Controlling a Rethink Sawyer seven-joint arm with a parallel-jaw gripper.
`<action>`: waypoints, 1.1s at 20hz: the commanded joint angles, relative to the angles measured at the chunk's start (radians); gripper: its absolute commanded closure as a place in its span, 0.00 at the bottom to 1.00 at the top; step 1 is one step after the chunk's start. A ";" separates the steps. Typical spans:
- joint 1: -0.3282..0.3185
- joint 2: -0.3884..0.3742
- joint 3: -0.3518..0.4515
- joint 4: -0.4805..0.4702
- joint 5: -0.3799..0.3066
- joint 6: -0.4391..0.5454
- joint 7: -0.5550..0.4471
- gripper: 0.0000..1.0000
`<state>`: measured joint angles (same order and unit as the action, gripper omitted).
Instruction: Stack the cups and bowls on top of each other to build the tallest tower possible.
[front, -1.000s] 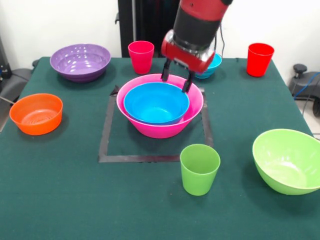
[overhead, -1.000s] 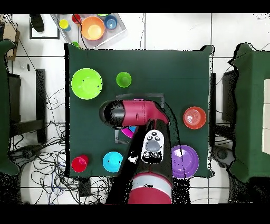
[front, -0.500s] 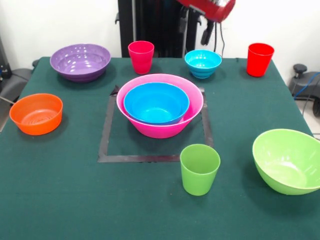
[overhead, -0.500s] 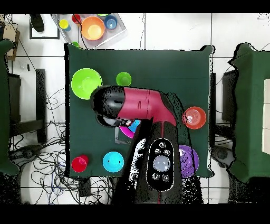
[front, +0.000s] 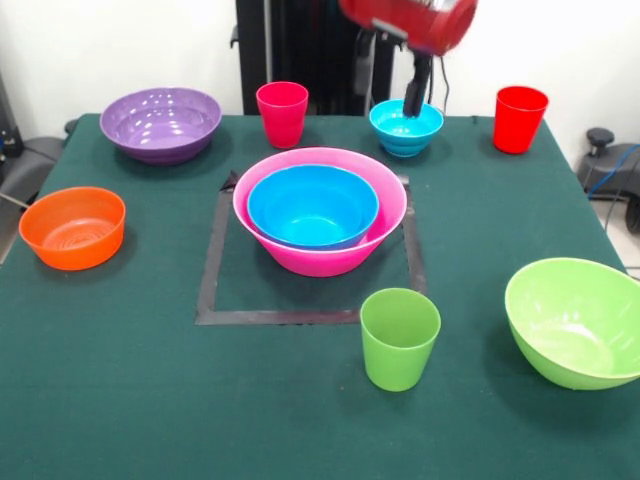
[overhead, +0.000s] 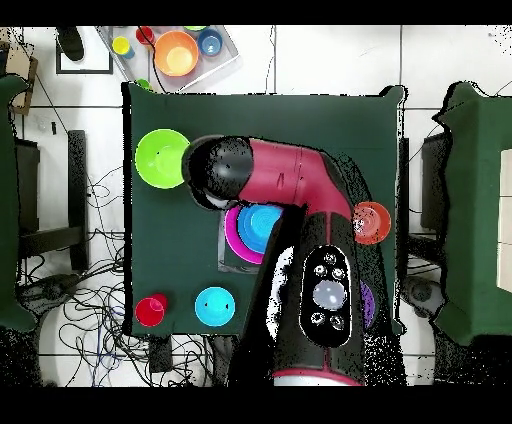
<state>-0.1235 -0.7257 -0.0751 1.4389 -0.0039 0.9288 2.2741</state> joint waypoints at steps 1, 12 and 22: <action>-0.038 0.215 0.107 -0.184 -0.024 -0.162 0.006 0.00; -0.042 0.372 0.118 -0.333 0.041 -0.244 0.067 0.00; -0.024 0.422 0.097 -0.382 0.066 -0.237 0.086 0.00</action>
<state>-0.1658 -0.3462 -0.0567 1.1066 0.0441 0.7176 2.2741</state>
